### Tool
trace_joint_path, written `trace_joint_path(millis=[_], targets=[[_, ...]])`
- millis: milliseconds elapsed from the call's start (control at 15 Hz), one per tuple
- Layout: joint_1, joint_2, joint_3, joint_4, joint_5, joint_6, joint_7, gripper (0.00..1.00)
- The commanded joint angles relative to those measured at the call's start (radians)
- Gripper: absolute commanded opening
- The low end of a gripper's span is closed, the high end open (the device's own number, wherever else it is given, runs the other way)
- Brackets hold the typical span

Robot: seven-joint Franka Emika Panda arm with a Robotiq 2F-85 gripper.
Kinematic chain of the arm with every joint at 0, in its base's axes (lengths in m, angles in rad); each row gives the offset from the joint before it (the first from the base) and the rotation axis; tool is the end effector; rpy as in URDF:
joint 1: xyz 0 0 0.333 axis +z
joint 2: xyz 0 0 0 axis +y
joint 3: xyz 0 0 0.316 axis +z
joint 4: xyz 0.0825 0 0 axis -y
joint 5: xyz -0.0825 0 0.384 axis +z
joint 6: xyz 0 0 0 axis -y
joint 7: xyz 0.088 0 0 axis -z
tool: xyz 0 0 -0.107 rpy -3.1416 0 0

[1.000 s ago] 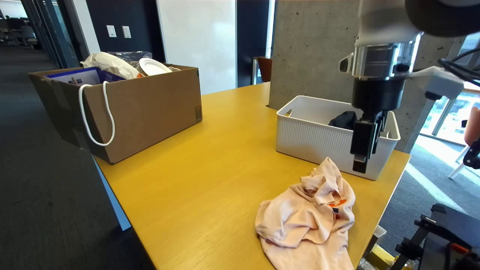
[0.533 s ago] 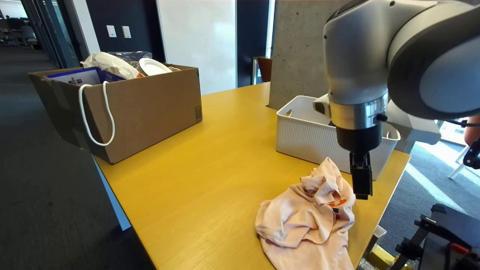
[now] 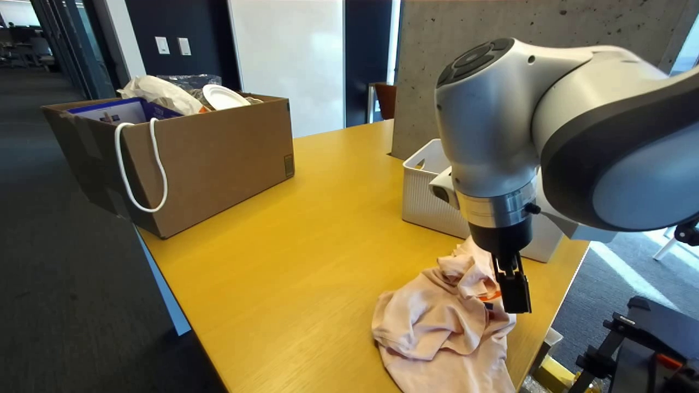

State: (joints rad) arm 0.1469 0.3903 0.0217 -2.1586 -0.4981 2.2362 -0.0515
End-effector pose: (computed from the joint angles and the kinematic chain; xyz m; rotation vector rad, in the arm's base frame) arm 0.5281 0.0757 0.1945 2.6463 0.8073 -0.3985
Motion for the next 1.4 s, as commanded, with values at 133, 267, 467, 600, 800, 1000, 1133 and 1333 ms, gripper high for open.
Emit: trace_joint_path(millis=[133,267,467,600,800,1000,1133,1333], targets=[[0.015,-0.001,0.007,0.005,-0.03,0.009,0.003,1.0],[0.029,0.01,0.007,0.013,-0.068,0.02,-0.005,1.0],[0.038,0.068,0.002,0.066,-0.15,0.039,-0.037,1.0],[0.03,0.098,0.009,0.095,-0.179,0.064,-0.071,1.0],[0.02,0.146,0.02,0.124,-0.221,0.133,-0.156,1.0],[0.028,0.158,0.045,0.123,-0.219,0.171,-0.22,1.0],[0.025,0.187,0.062,0.151,-0.204,0.179,-0.265,1.0],[0.033,0.205,0.084,0.159,-0.192,0.167,-0.293,1.0]])
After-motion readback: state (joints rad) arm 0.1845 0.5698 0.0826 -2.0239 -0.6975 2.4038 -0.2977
